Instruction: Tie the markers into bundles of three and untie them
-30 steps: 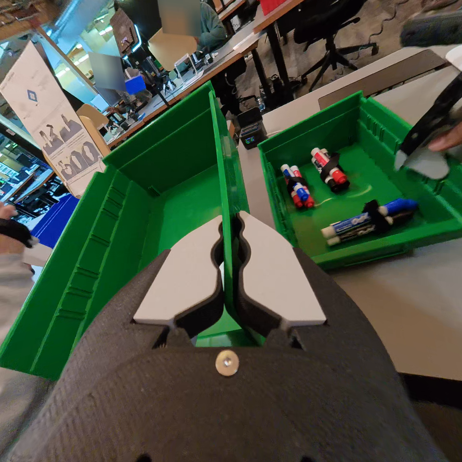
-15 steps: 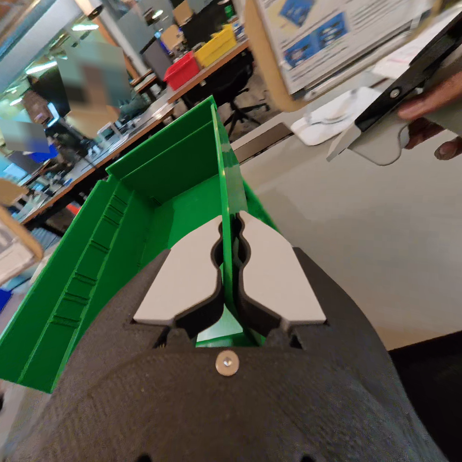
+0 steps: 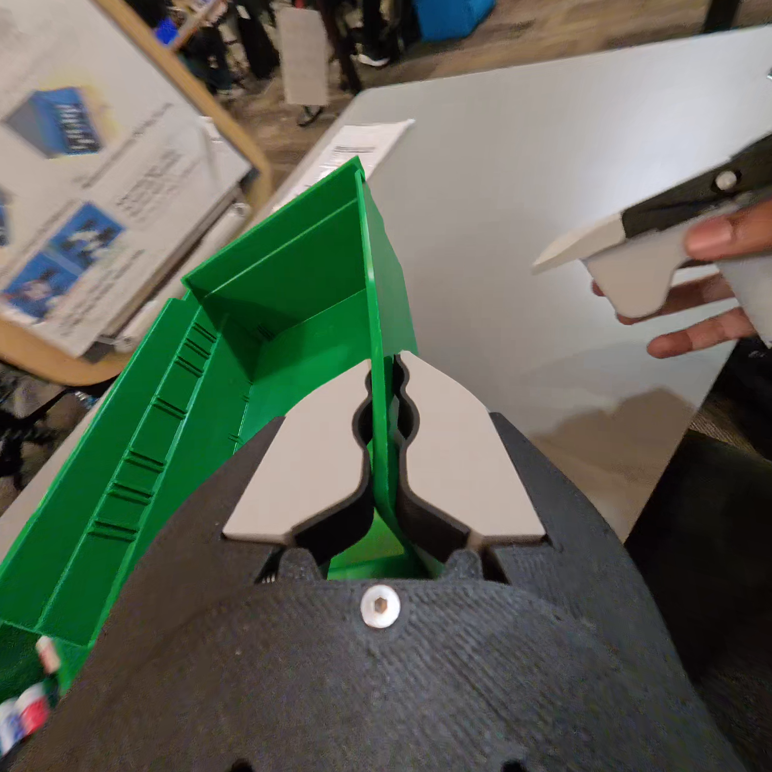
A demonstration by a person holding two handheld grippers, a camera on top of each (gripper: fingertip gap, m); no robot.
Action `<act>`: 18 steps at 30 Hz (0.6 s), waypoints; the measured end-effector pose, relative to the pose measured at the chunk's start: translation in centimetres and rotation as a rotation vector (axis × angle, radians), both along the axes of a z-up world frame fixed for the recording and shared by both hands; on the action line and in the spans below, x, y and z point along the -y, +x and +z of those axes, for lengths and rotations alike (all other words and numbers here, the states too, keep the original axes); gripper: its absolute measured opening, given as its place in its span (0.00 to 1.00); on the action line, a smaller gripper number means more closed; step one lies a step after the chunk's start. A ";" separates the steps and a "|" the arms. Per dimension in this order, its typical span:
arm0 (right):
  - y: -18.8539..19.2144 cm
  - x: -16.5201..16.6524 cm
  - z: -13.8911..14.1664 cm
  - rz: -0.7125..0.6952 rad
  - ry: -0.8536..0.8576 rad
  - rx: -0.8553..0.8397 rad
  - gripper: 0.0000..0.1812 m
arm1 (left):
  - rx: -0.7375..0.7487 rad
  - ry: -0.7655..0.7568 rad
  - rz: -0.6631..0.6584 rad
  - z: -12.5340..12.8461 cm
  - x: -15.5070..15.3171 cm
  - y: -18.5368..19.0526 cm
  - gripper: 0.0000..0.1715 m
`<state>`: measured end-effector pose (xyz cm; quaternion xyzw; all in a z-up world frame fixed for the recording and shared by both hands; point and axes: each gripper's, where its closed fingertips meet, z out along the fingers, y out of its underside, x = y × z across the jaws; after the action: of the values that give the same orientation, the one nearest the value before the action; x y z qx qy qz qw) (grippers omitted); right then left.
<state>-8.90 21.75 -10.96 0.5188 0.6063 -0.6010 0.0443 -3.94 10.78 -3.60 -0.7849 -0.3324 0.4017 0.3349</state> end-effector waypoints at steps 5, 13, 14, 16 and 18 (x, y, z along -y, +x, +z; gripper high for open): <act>0.7 -1.9 -0.8 -0.064 0.118 -0.064 0.01 | 0.076 0.039 -0.154 -4.2 -6.6 -1.3 0.04; 1.7 -5.9 -1.6 -0.199 0.280 -0.120 0.17 | -0.029 0.029 -0.253 -6.7 -13.7 -4.5 0.04; 1.8 -6.3 -2.2 -0.204 0.318 -0.115 0.17 | -0.036 0.053 -0.258 -7.1 -14.4 -4.8 0.05; 2.1 -6.8 -3.5 -0.205 0.401 -0.098 0.18 | -0.005 0.100 -0.265 -7.9 -15.7 -5.1 0.04; 2.3 -7.0 -4.4 -0.198 0.457 -0.085 0.19 | 0.026 0.141 -0.266 -8.5 -16.6 -5.3 0.04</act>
<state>-6.57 28.76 -15.36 0.5463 0.6742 -0.4709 -0.1588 -9.21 27.36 -12.12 -0.8015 -0.2573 0.3193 0.4352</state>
